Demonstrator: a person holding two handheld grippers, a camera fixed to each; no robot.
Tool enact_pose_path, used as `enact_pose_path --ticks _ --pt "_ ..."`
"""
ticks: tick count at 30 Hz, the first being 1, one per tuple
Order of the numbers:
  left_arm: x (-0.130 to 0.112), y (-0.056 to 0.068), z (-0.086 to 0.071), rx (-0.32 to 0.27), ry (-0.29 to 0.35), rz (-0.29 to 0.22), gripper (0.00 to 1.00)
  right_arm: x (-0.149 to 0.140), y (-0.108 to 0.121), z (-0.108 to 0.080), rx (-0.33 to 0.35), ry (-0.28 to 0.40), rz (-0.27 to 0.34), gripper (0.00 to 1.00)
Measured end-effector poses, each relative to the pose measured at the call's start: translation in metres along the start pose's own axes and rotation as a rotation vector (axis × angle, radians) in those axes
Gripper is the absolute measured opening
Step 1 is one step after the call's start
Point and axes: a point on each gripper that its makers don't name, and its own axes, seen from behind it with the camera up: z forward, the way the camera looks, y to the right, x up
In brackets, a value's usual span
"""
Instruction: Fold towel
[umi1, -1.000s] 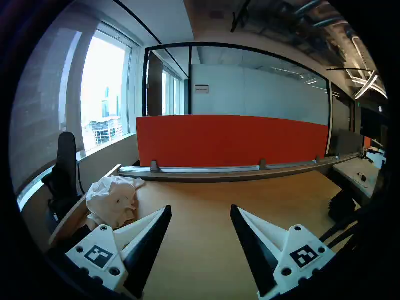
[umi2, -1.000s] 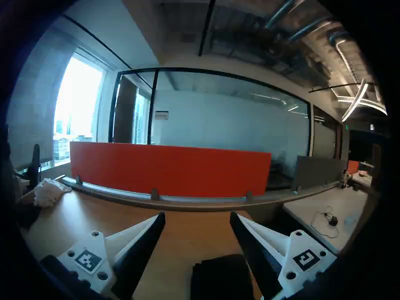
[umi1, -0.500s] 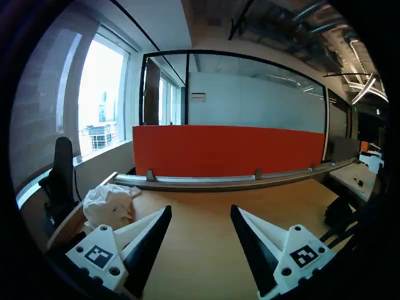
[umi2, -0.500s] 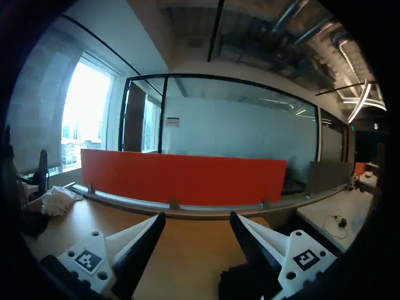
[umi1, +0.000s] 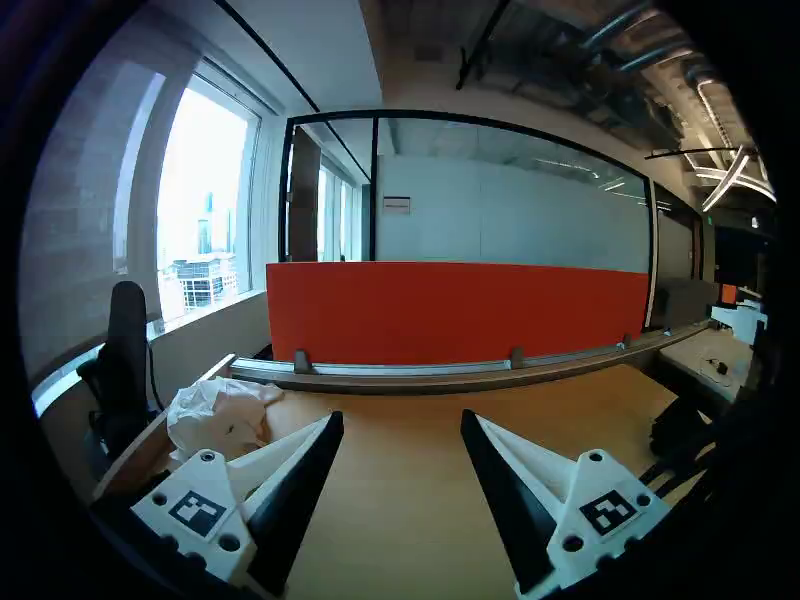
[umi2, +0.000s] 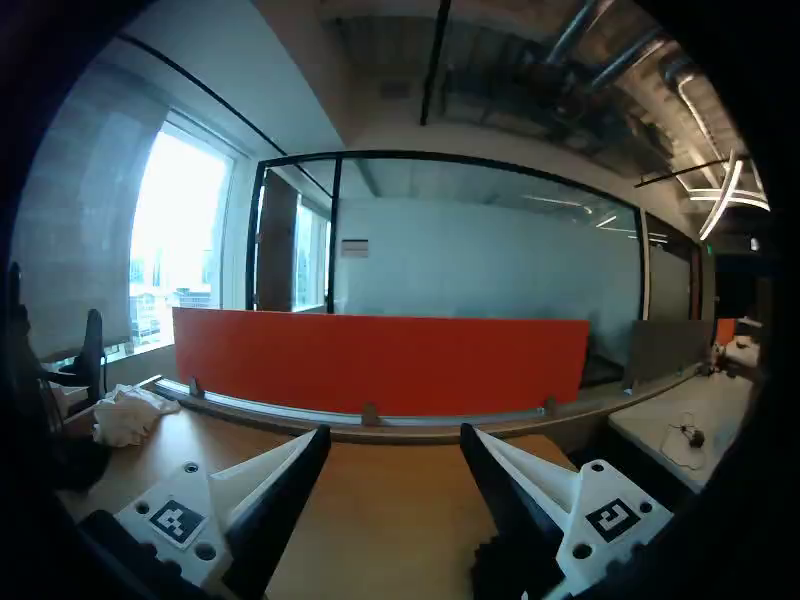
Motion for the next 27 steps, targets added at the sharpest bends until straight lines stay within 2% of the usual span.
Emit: enact_pose_path --ticks 6,12,23,27 --pt "0.009 0.001 -0.002 0.004 0.043 0.013 0.87 0.004 -0.011 0.0 0.015 -0.009 0.002 1.0" --pt "0.005 0.005 -0.005 -0.007 0.074 0.023 0.87 0.008 -0.022 -0.001 0.025 -0.02 0.007 1.0" --pt "-0.016 -0.01 -0.007 0.015 0.116 0.062 0.87 0.006 -0.038 -0.001 0.016 -0.025 0.005 1.0" --pt "-0.029 -0.017 -0.005 0.018 0.128 0.056 0.87 0.002 -0.045 -0.001 0.016 -0.019 0.008 1.0"
